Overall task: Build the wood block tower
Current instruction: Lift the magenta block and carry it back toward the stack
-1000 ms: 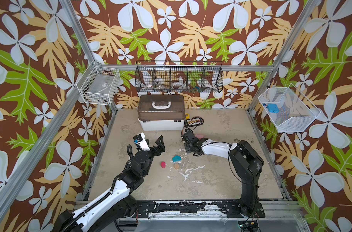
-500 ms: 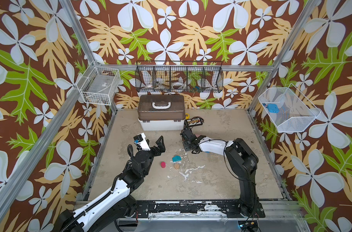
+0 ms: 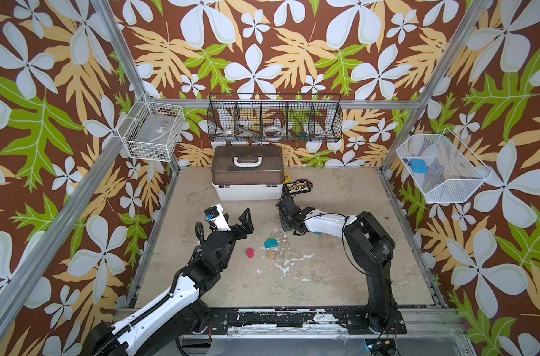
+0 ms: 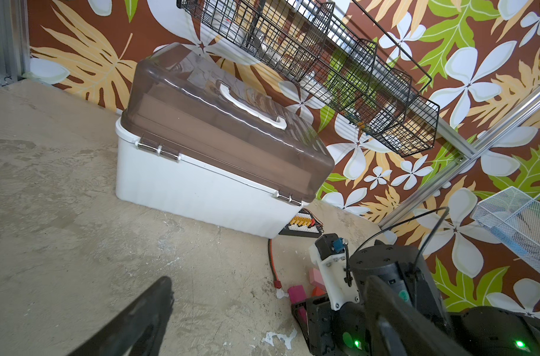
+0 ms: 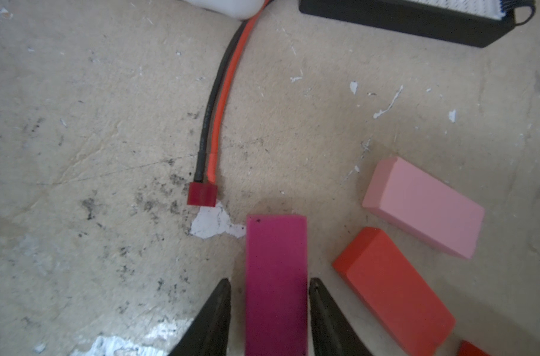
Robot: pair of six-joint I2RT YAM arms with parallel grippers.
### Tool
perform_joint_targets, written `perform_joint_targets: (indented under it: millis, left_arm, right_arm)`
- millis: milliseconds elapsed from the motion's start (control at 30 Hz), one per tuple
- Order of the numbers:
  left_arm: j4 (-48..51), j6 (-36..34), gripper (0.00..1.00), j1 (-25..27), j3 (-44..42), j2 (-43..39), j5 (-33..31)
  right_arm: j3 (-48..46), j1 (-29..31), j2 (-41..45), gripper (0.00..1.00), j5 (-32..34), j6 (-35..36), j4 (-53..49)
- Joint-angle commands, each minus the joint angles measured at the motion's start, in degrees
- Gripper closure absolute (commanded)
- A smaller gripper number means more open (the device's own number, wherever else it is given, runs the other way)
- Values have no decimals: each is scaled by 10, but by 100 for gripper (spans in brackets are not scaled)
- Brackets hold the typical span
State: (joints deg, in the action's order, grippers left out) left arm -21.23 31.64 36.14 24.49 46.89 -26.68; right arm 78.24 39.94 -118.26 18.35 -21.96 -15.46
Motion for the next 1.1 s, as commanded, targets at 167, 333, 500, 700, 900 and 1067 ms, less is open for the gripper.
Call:
perform_joint_targets:
  millis: [167,333,500,700,900,1067]
  left_arm:
    - [-7,1,2,-1,4,0,2]
    - [-8,2,2,-1,4,1,3]
    - [-5,0,2,-1,4,1,1]
    - [-3,2,2,-1,2,-8,2]
    - [-2,-1,1,-1,0,-12,-2]
    - [-6,2,1,-1,-2,-10,0]
  right_arm:
    - [10,-1,-11,58,1,-10,-3]
    - [10,-1,-11,63,-2,-12,-2]
    - [-20,-1,34,70,-2,-21,10]
    - [-87,0,145,77,-6,-43,37]
    - [-168,0,275,82,-2,-65,63]
    - [-240,0,382,79,17,-94,82]
